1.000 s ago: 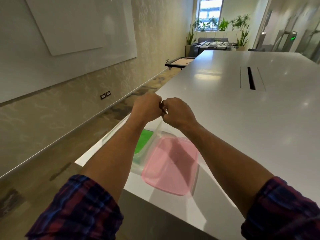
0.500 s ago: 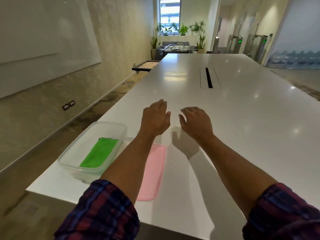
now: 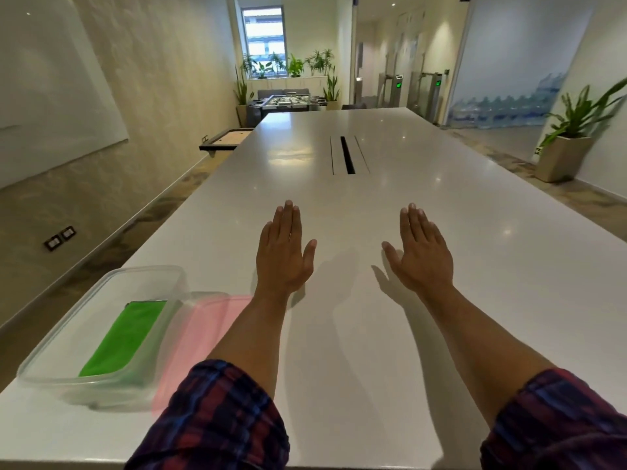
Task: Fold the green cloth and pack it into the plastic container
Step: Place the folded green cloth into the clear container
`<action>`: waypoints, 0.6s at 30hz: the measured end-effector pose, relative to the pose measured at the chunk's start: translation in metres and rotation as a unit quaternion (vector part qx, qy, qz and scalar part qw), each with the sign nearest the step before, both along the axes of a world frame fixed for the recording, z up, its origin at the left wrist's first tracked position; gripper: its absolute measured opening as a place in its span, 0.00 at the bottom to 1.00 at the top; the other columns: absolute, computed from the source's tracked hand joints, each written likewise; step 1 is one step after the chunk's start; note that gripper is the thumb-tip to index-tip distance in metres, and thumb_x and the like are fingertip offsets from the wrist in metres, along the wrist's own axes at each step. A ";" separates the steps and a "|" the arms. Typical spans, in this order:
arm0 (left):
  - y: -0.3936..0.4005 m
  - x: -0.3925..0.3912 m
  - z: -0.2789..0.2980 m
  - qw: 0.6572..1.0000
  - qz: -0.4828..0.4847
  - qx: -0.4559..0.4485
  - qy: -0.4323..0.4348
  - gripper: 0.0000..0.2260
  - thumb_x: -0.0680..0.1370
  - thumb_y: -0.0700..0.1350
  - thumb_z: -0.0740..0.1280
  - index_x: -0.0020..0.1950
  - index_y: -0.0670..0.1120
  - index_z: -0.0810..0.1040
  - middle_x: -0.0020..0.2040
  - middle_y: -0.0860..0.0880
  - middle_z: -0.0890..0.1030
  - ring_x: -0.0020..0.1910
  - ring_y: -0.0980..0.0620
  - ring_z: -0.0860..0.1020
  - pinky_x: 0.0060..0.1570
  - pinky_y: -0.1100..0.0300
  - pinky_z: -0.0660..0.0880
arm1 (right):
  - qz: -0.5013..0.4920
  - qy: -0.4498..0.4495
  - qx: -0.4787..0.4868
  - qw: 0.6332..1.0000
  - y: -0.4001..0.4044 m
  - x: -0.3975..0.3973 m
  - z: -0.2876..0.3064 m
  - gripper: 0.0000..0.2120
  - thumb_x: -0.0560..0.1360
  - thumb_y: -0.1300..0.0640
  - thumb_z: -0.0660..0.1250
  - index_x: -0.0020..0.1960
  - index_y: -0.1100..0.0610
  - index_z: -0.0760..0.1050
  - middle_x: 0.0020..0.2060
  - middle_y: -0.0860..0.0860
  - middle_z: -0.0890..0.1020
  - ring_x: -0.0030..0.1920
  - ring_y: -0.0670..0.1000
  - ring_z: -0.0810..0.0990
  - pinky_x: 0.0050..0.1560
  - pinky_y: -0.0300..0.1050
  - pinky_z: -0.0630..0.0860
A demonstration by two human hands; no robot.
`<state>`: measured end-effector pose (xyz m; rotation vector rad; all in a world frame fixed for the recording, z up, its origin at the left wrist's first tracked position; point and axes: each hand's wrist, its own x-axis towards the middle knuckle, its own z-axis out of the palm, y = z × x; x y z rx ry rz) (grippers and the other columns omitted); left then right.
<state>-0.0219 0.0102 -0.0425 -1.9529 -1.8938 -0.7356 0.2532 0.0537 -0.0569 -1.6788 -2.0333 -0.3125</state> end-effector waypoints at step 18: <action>0.028 0.002 0.061 0.989 0.023 0.127 0.074 0.36 0.82 0.60 0.53 0.83 0.42 0.49 0.84 0.43 0.49 0.83 0.46 0.46 0.80 0.46 0.52 | -0.006 -0.004 0.157 0.988 0.024 0.027 0.056 0.34 0.84 0.42 0.50 0.84 0.56 0.43 0.83 0.54 0.46 0.83 0.52 0.44 0.82 0.53 0.49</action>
